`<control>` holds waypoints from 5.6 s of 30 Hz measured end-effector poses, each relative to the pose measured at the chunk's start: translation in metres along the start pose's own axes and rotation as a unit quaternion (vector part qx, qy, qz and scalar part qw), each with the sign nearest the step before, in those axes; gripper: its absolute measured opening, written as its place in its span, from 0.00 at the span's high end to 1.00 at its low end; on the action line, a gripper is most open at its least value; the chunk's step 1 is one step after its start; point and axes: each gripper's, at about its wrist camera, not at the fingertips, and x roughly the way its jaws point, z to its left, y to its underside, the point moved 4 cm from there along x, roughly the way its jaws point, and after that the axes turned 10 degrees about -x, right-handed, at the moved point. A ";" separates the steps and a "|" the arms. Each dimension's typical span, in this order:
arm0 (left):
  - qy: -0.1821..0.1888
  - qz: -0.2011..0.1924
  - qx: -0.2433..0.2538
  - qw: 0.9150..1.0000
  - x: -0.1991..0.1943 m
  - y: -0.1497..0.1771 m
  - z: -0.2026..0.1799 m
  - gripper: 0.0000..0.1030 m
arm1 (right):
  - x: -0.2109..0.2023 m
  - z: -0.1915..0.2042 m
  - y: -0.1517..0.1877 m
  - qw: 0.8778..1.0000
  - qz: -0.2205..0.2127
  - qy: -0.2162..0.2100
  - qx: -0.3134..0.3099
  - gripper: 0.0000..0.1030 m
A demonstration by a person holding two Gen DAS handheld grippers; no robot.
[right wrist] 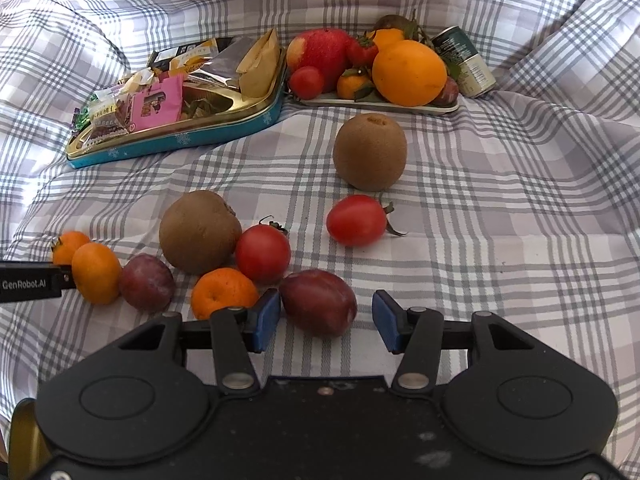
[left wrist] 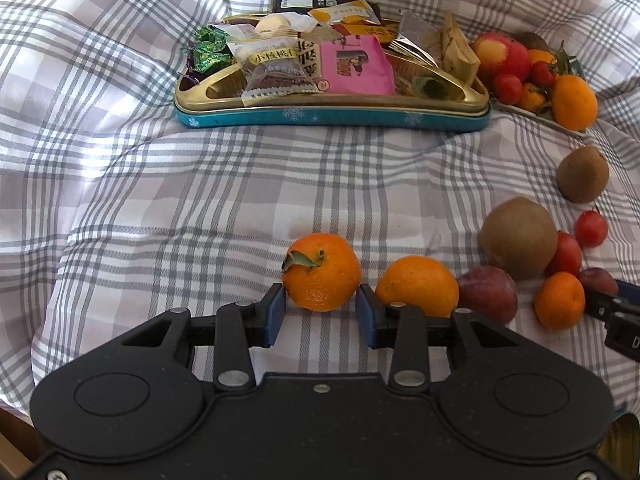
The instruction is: Organize fruits
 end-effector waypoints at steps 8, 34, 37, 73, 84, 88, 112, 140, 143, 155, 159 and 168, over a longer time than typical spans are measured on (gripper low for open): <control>0.001 -0.002 -0.001 1.000 0.003 -0.008 0.000 0.54 | 0.003 0.006 0.002 1.000 -0.005 0.000 -0.014 0.58; 0.015 -0.061 0.007 0.998 -0.013 -0.020 -0.004 0.59 | -0.030 -0.002 0.026 1.000 0.003 -0.018 0.006 0.60; 0.014 -0.062 0.016 0.998 -0.008 -0.018 -0.008 0.55 | -0.029 -0.003 0.026 1.000 0.005 -0.019 0.006 0.60; 0.020 -0.042 -0.029 0.998 0.012 -0.020 0.001 0.52 | -0.040 0.002 0.036 0.999 0.010 -0.034 0.012 0.60; 0.032 -0.065 -0.028 0.997 -0.047 -0.002 0.003 0.52 | -0.069 0.002 0.036 0.999 -0.022 -0.034 0.013 0.60; 0.040 -0.071 -0.019 0.996 -0.075 0.012 -0.001 0.52 | -0.089 0.004 0.043 0.999 -0.036 -0.034 0.009 0.60; 0.047 -0.065 0.018 0.997 -0.150 0.146 -0.012 0.52 | -0.175 0.028 0.150 0.997 -0.057 -0.052 0.004 0.60; 0.038 -0.079 -0.007 0.996 -0.164 0.172 -0.002 0.53 | -0.191 0.030 0.165 0.997 -0.071 -0.040 -0.001 0.60; 0.037 -0.074 -0.006 0.997 -0.163 0.172 -0.002 0.53 | -0.192 0.030 0.165 0.997 -0.072 -0.039 0.000 0.60; 0.033 -0.065 -0.005 0.997 -0.162 0.176 -0.003 0.53 | -0.193 0.030 0.166 0.997 -0.071 -0.037 -0.002 0.60; 0.033 -0.063 -0.012 0.997 -0.161 0.177 -0.001 0.53 | -0.193 0.031 0.166 0.997 -0.070 -0.037 -0.003 0.60; 0.031 -0.059 -0.014 0.998 -0.160 0.178 0.000 0.53 | -0.192 0.033 0.167 0.997 -0.068 -0.037 -0.007 0.60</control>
